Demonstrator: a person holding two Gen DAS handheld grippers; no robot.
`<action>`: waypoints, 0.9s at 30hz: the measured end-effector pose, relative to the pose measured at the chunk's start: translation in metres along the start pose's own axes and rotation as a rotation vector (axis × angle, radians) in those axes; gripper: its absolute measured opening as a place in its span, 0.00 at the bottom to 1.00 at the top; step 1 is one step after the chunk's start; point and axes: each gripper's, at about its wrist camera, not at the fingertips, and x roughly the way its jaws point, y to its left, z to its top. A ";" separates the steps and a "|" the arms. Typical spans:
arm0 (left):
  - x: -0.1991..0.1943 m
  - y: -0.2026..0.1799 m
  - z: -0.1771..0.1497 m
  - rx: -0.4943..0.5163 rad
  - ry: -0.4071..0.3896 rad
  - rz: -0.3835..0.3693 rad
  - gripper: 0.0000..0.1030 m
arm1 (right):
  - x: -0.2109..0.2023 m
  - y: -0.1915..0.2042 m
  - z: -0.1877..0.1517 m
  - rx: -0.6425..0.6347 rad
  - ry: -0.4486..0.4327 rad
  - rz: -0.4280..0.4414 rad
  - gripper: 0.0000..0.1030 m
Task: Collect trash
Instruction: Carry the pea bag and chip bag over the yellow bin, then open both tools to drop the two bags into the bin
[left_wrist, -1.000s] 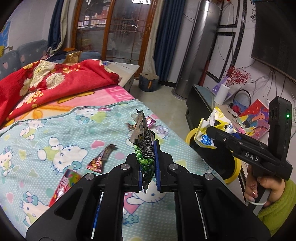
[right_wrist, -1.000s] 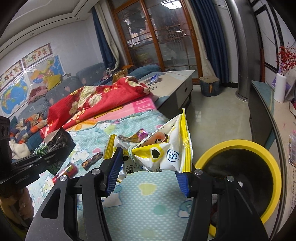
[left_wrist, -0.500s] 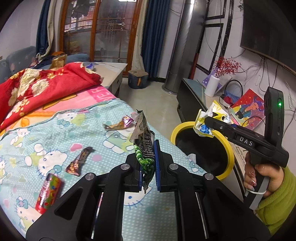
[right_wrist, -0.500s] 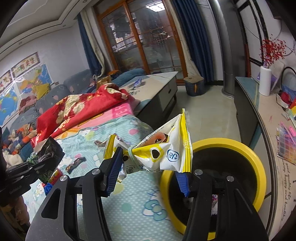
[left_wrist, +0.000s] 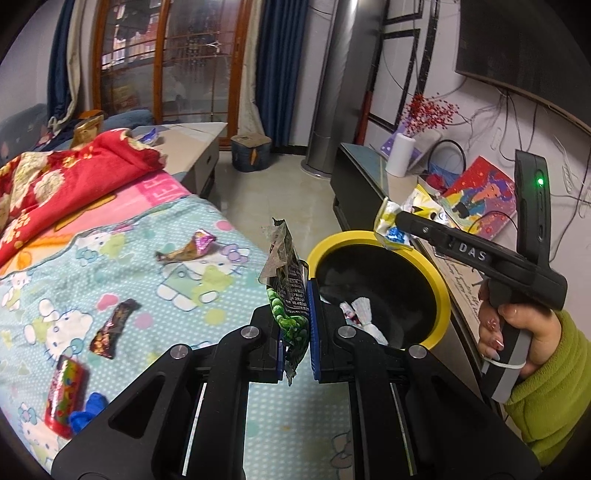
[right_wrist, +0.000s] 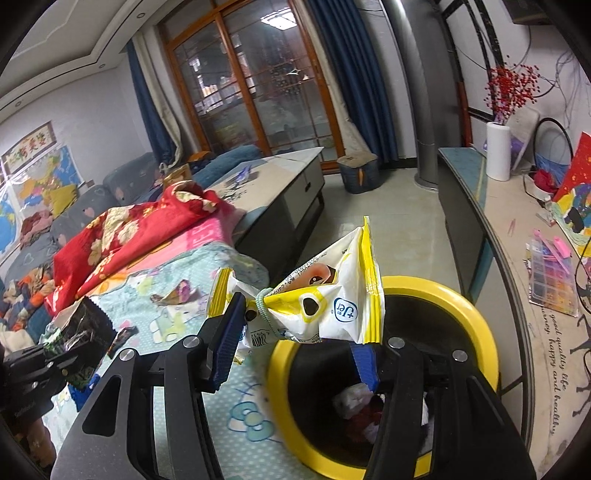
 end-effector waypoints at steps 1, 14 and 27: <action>0.002 -0.003 0.000 0.004 0.003 -0.004 0.06 | 0.000 -0.003 0.000 0.002 -0.001 -0.006 0.50; 0.038 -0.045 0.001 0.067 0.052 -0.077 0.06 | 0.001 -0.047 0.000 0.067 0.005 -0.071 0.50; 0.076 -0.075 -0.007 0.086 0.117 -0.139 0.06 | 0.005 -0.086 -0.006 0.132 0.032 -0.094 0.50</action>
